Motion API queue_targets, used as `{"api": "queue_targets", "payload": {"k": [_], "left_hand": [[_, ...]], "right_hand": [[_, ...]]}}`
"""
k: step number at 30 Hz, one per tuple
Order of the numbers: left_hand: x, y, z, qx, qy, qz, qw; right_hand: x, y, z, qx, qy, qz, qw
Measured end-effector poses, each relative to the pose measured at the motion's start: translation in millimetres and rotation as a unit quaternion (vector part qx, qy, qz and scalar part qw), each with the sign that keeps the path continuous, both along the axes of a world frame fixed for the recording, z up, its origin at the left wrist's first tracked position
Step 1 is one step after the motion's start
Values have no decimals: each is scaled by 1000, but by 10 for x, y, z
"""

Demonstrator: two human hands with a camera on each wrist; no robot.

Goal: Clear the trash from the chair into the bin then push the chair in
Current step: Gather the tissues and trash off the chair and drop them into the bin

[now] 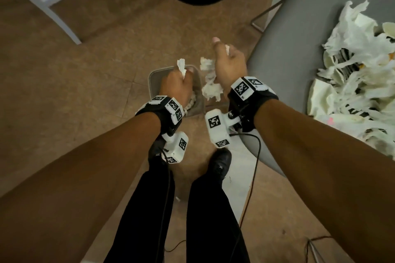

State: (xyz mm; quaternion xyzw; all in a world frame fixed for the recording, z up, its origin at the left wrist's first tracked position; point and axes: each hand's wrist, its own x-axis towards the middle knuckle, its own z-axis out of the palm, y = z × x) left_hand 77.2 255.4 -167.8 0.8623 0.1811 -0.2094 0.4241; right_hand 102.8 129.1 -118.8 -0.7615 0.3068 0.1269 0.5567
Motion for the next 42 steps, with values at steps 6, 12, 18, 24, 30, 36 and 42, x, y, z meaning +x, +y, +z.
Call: {"api": "queue_targets", "payload": {"k": [6,12,18,24,30,36,42], "left_hand": [[-56,593,-702,-40,112,43,992],[-195,887,-1372,15,135,-81,987],[-108,915,-1103,31,114,-76,990],[199,576,-459,59,50,-148,986],[409,-417,369,52,-31,-260,964],[249,-1929,747,-5,-76,-367,927],[72,-3186,849,6,-198,-460,865]], "right_hand": [[22,711,-799,52,148,40,987],[-85,769,-1566,-62,196,243,948],[-139,729,-1598,-64,219,228,947],[-7,509,-1031,-17,145,214,966],[-96,-556,-28,5,63,109,992],[-687,-2339,531,-103,44,-14,994],[-1192,-3538,663,-332,49,-81,939]]}}
